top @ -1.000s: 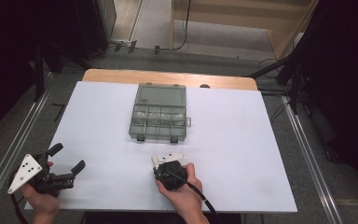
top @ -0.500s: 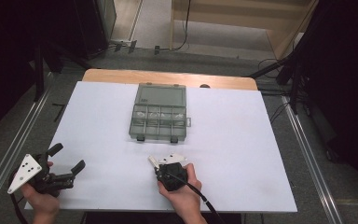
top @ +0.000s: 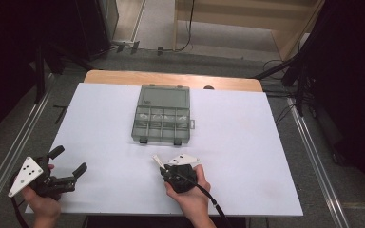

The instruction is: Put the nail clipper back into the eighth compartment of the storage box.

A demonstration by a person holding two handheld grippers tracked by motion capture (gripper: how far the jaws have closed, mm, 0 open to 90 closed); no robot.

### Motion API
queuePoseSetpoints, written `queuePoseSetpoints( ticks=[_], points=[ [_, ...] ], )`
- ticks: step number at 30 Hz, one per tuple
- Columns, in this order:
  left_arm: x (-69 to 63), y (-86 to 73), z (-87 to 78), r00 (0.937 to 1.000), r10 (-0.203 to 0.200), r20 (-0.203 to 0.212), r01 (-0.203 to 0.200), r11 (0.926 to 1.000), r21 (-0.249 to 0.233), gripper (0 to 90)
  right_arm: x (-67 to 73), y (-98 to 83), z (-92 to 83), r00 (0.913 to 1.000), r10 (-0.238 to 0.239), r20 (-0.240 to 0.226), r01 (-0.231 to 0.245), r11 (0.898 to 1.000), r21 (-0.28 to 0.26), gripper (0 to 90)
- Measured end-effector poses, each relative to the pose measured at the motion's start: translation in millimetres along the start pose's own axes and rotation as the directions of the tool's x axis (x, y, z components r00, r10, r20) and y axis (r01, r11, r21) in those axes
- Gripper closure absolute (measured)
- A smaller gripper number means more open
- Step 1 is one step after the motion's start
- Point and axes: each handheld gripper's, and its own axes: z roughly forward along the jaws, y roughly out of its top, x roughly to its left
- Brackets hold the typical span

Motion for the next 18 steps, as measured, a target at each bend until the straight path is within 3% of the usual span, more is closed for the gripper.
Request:
queuePoseSetpoints(
  ticks=[18],
  points=[
    [0.3, 0.1, -0.2, 1.0000, 0.000, 0.001, 0.000, 1.0000, 0.001, 0.0, -10.0, 13.0, -20.8, 0.9999, 0.004, 0.011, -0.003, 0.998, -0.060, 80.0]
  ],
)
